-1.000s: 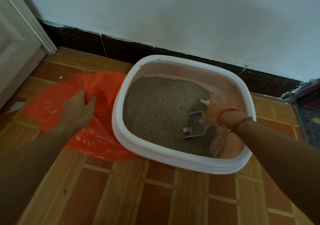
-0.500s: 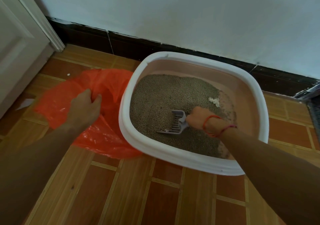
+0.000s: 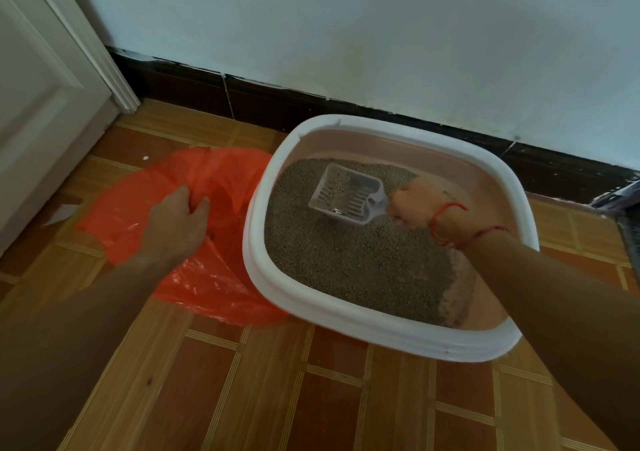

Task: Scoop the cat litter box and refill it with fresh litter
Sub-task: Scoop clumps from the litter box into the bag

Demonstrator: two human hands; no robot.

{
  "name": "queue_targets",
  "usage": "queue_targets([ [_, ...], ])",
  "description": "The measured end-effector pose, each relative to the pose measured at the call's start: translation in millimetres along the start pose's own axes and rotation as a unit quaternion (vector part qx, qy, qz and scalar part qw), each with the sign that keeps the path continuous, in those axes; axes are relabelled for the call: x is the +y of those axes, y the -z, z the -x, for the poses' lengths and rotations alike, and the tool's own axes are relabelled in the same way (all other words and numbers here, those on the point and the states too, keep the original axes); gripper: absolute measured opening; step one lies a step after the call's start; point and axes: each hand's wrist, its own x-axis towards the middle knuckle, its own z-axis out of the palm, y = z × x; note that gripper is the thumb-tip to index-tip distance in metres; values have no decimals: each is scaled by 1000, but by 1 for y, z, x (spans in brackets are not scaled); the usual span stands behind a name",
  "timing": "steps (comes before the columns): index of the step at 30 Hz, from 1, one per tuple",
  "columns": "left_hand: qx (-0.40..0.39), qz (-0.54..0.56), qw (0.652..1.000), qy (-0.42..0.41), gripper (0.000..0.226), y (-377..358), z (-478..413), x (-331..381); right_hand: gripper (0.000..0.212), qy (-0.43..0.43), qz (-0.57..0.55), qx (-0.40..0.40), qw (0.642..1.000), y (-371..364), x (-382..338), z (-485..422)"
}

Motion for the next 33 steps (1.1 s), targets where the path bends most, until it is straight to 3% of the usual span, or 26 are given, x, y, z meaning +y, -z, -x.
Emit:
queue_targets([
  [4,-1,3,1000,0,26,2,2,2,20,-17,-50,-1,999,7,-7,-9],
  [10,-4,9,1000,-5,25,6,5,4,29,6,21,-18,1000,14,-16,5],
  [19,-3,19,1000,6,24,12,6,7,27,-22,-30,-5,999,11,-13,1],
  [33,6,18,1000,6,25,16,10,15,28,-35,-15,-14,999,9,-18,5],
])
